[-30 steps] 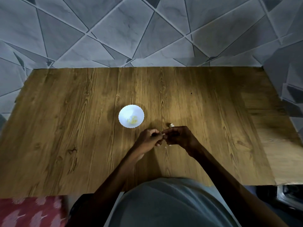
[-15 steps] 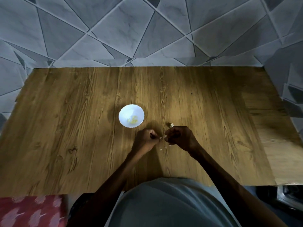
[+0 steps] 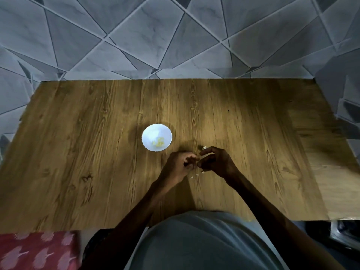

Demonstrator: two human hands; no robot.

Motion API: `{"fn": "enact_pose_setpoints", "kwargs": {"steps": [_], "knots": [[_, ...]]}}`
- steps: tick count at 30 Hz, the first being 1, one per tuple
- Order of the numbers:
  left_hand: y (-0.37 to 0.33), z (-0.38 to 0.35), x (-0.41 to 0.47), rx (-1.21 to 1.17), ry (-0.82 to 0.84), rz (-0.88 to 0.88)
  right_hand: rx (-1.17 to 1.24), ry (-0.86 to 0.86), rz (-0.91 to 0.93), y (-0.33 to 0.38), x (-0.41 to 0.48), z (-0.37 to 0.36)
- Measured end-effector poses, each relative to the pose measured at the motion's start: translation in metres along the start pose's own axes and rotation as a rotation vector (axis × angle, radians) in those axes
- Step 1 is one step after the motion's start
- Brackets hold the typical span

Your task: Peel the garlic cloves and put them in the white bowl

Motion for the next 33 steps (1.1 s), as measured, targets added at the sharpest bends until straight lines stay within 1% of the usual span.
{"fn": "enact_pose_setpoints", "kwargs": {"steps": [2, 7, 11, 14, 17, 20, 21, 24, 26, 27, 30, 32, 33], "knots": [[0.000, 0.000, 0.000, 0.014, -0.010, -0.003, 0.024, -0.001, -0.025, 0.001, 0.001, 0.001], [0.007, 0.000, 0.003, -0.127, -0.027, 0.060, -0.045, -0.023, -0.012, 0.002, 0.002, 0.003], [0.008, -0.001, 0.004, -0.265, -0.024, 0.121, -0.179, -0.023, 0.024, 0.005, 0.005, 0.001], [0.012, -0.001, 0.006, -0.306, -0.016, 0.156, -0.311, -0.029, 0.080, 0.009, 0.006, -0.002], [0.015, -0.002, 0.008, -0.311, -0.013, 0.168, -0.341, -0.050, 0.121, 0.011, 0.007, -0.002], [0.021, -0.002, 0.007, -0.372, -0.058, 0.249, -0.403, -0.062, 0.133, 0.009, 0.010, -0.001], [0.026, -0.003, 0.007, -0.360, -0.073, 0.274, -0.416, -0.061, 0.135, 0.007, 0.011, -0.001], [0.037, 0.001, 0.008, -0.093, -0.085, 0.323, -0.420, -0.063, 0.121, 0.002, 0.012, 0.001], [0.041, 0.000, 0.008, -0.009, -0.064, 0.324, -0.435, -0.071, 0.127, 0.000, 0.012, 0.002], [0.042, -0.001, 0.008, -0.003, -0.055, 0.314, -0.430, -0.065, 0.128, -0.001, 0.011, 0.002], [0.042, -0.005, 0.007, -0.043, -0.028, 0.356, -0.392, -0.034, 0.137, -0.004, 0.008, 0.003], [0.044, -0.009, 0.006, -0.125, -0.017, 0.373, -0.371, -0.024, 0.142, -0.005, 0.007, 0.003], [0.046, -0.012, 0.005, -0.208, -0.014, 0.375, -0.358, -0.020, 0.146, -0.005, 0.006, 0.004]]}}
Point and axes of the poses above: each hand's wrist, its own x-axis towards the middle knuckle, its own z-axis out of the back of the hand, y = z × x, the point moved 5 cm from there along x, towards the middle knuckle, and after that the axes turned 9 degrees about y, right-handed, at the moved point
